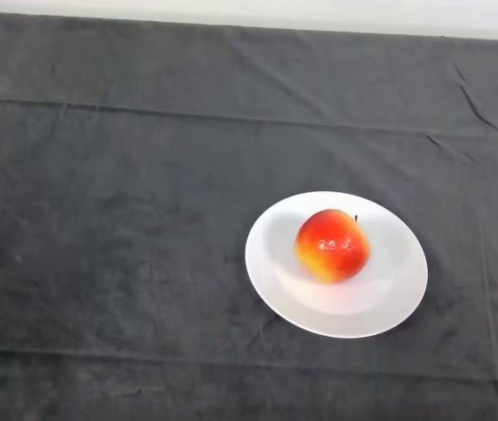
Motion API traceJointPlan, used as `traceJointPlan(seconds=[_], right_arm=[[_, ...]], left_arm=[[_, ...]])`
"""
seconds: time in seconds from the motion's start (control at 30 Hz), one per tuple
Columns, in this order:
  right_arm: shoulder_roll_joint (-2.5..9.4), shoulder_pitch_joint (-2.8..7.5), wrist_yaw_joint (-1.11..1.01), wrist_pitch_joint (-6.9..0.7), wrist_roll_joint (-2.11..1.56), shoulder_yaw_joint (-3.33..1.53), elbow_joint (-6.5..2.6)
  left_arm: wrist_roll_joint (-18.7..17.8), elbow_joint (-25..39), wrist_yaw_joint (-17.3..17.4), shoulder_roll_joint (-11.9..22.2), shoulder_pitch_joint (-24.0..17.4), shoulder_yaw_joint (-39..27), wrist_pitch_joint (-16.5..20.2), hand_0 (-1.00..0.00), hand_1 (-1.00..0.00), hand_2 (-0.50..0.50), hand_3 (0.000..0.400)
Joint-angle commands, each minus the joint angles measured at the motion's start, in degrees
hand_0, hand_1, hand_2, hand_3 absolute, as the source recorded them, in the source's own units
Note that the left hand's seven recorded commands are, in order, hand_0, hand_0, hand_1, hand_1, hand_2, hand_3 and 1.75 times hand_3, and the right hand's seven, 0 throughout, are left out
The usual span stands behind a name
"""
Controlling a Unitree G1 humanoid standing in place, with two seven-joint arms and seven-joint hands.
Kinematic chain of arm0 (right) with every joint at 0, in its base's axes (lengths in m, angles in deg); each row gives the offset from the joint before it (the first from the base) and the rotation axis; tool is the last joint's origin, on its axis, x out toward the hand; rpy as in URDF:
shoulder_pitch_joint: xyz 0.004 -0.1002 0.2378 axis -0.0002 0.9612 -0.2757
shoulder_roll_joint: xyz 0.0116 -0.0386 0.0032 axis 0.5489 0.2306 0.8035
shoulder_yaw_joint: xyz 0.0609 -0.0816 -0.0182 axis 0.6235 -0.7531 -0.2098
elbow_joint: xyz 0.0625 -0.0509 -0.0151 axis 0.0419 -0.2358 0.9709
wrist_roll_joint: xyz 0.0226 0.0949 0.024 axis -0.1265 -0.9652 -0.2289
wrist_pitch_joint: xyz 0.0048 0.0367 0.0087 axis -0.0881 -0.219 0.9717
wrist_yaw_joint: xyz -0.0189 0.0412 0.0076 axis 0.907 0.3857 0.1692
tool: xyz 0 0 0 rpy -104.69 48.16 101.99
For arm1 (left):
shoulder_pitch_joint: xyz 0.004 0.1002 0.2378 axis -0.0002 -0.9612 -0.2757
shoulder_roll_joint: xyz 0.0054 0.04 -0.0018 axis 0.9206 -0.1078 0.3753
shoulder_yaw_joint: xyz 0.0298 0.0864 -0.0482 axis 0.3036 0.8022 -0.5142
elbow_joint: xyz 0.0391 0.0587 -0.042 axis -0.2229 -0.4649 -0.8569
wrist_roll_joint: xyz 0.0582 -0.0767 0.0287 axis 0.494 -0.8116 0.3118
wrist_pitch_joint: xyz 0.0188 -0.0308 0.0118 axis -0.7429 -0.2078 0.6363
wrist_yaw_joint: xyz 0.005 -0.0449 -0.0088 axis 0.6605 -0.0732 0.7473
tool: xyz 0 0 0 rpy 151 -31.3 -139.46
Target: Move the apple to the plate
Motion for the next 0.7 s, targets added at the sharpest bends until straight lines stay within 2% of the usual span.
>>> traceJointPlan(seconds=[0.03, 0.7], right_arm=[[4.46, 5.83, 0.05, -4.94, -0.88, 0.13, -5.49], [4.46, 5.82, 0.05, -4.92, -0.86, 0.16, -5.52]], left_arm=[[1.35, -2.24, 0.82, -0.45, 2.29, -1.4, -1.64, 0.0, 0.0, 0.0, 0.0], [3.02, -2.59, 1.88, -1.53, 2.72, -2.7, -1.77, 0.0, 0.0, 0.0, 0.0]])
